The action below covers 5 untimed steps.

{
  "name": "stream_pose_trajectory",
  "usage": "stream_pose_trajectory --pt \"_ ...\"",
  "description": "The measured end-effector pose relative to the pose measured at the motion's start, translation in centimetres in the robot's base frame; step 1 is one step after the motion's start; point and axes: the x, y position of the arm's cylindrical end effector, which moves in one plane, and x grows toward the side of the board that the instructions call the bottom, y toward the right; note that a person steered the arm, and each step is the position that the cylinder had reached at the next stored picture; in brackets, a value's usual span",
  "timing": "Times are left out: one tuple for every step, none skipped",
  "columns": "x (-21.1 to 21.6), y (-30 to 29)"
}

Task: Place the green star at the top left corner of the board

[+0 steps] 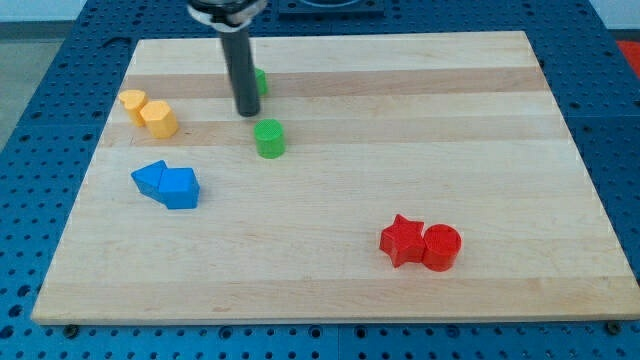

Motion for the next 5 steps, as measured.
stream_pose_trajectory --pt "-0.2 -2.7" --pt "0.6 2.7" --pt "-0.6 5.9" --pt "-3.3 4.6" --pt "-5.2 -2.3"
